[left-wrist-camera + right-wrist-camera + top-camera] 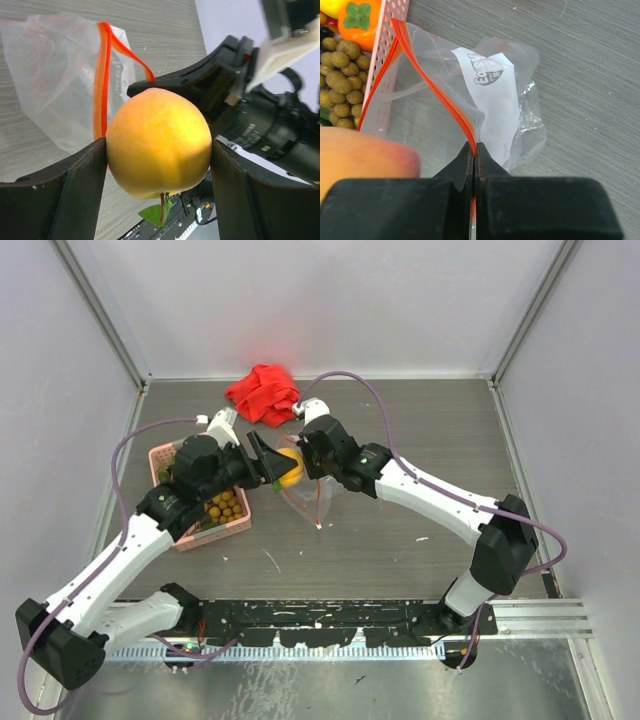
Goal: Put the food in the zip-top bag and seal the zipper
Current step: Place the fake fruit in the zipper food storage bag.
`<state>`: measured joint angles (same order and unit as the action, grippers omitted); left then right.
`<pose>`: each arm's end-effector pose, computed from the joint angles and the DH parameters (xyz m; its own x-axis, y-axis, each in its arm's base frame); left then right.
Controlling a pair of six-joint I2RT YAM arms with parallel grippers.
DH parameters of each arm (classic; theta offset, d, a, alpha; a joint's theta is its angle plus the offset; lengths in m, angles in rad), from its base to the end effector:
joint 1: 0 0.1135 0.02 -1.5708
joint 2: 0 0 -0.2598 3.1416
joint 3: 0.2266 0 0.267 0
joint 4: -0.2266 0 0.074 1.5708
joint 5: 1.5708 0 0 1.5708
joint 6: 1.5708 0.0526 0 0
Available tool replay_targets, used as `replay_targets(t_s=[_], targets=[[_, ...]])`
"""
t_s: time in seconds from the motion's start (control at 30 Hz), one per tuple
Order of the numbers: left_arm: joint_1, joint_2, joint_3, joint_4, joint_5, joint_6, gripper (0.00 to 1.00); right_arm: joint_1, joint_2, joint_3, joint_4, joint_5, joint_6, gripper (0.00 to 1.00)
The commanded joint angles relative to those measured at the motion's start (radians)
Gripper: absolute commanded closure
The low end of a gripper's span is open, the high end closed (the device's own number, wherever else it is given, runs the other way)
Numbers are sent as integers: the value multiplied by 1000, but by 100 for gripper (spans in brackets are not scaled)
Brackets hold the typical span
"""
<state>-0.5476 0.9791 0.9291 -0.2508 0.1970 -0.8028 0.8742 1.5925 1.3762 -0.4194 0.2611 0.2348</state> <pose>0.2148 -0.1431 0.3388 -0.6578 -0.4251 -0.6218 0.2836 0.6250 -0.7273 0.2626 0.2928 0.3019 -0.5119 -0.2616 -0.8182 -0.5024 0.8638 0.0381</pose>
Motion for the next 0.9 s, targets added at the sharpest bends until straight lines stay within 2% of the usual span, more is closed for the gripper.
replay_targets(t_s=[0.0,0.33,0.57,0.67,0.87], targets=[[-29,30,-21,68,-88,-4,69,9,-34,24,80,-34,17,100],[-61,100,-33,-25,-291,2,67,9,-64,-12,118,-124,28,100],[-95,143,1,-67,-427,5,62,9,-73,-33,149,-184,42,100],[-113,170,22,-75,-458,10,55,9,-78,-40,156,-193,46,100],[-139,185,43,-76,-453,14,30,9,-87,-54,160,-183,47,100]])
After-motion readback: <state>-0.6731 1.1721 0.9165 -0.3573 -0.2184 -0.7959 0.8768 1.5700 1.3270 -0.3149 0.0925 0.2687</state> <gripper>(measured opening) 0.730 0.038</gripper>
